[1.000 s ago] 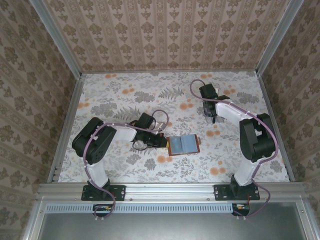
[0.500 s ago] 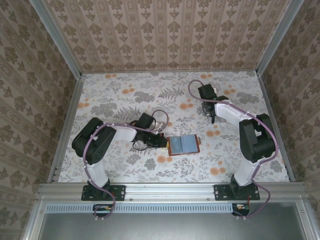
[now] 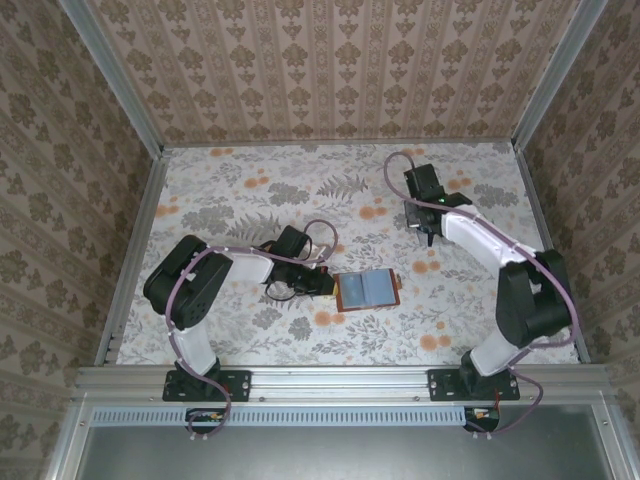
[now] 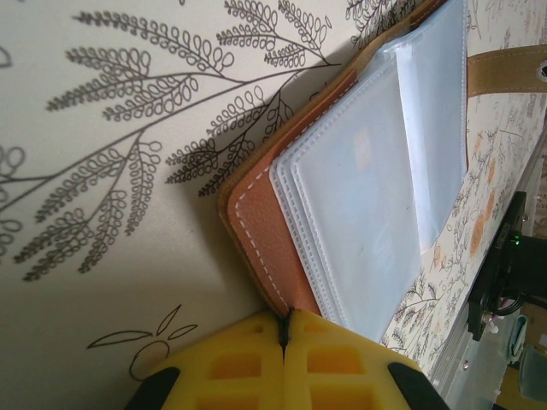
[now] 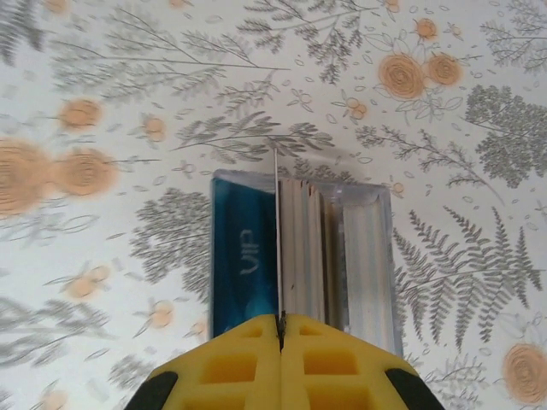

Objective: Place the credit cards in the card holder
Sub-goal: Pick up the credit card from the storage box, then insert the credit card into the card slot.

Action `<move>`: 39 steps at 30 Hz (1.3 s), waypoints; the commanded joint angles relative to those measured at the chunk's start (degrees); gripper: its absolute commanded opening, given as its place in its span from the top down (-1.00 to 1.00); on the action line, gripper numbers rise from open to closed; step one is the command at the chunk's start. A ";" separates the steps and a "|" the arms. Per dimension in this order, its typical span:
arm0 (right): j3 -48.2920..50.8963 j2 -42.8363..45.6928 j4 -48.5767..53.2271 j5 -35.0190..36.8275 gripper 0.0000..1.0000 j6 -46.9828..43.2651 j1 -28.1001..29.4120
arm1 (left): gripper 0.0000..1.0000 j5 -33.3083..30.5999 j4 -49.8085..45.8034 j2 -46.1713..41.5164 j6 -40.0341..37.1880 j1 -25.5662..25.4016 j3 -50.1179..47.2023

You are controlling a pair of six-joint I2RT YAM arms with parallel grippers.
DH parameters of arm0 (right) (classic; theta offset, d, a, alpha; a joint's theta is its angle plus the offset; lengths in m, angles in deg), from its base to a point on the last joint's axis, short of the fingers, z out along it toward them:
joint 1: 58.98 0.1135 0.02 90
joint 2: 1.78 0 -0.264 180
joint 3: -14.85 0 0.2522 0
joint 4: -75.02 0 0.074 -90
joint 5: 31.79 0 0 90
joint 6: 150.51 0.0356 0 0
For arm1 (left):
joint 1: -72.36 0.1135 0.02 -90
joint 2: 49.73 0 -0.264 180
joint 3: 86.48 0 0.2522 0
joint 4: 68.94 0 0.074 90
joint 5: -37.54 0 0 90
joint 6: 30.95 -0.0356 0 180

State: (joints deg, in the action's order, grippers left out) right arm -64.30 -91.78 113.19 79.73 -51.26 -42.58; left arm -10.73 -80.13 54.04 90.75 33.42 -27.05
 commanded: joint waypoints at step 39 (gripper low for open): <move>40.01 16.52 -28.23 -65.42 1.00 18.73 -1.62 | 1.00 -9.79 1.63 0.19 0.37 1.45 -10.65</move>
State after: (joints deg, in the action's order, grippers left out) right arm -24.78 -74.18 87.37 16.11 -33.23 -43.87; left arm -13.07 -67.89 50.76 91.67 33.50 -34.81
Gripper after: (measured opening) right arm 0.067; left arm 0.043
